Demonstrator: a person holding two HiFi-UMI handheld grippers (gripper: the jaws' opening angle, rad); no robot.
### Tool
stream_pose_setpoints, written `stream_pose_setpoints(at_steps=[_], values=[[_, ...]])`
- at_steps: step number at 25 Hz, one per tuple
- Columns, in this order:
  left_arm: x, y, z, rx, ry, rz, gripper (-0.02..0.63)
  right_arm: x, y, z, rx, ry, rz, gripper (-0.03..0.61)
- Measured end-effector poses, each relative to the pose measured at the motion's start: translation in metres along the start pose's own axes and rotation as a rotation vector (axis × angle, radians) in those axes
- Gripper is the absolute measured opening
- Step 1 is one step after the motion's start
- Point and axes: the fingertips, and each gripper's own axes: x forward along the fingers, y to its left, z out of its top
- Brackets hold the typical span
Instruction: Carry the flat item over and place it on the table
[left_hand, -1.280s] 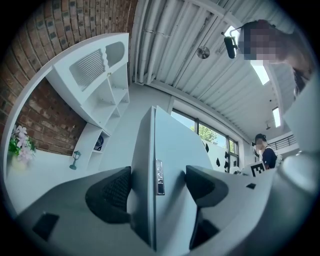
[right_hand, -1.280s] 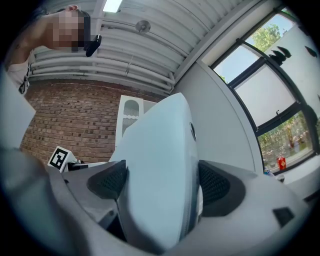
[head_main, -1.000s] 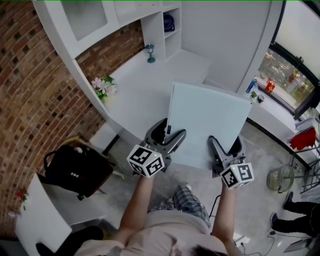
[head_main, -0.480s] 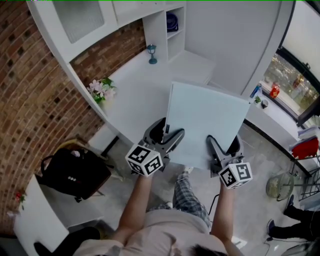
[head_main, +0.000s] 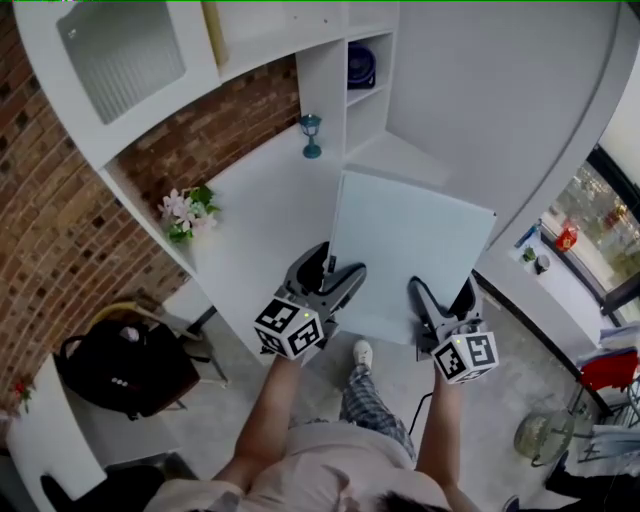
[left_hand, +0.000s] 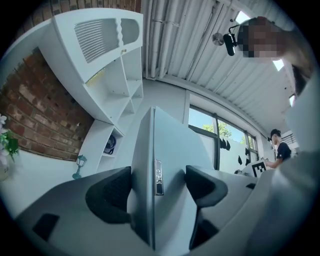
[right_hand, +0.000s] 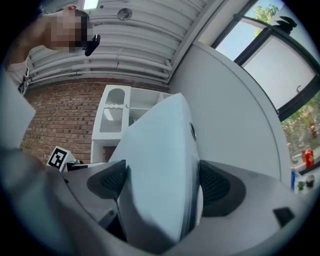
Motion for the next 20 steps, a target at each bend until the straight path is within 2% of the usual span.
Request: stream_pose_setpoints(at_steps=[9, 20], values=[[0.131, 0.099, 0.026, 0.022, -0.045, 0.152, 0.341, 0.166, -0.099, 0.01, 0.027, 0.042, 0.156, 0.46], [0.176, 0.183, 0.029, 0.034, -0.061, 0.335, 0.341, 0.284, -0.132, -0.018, 0.083, 0.108, 0.316, 0.46]])
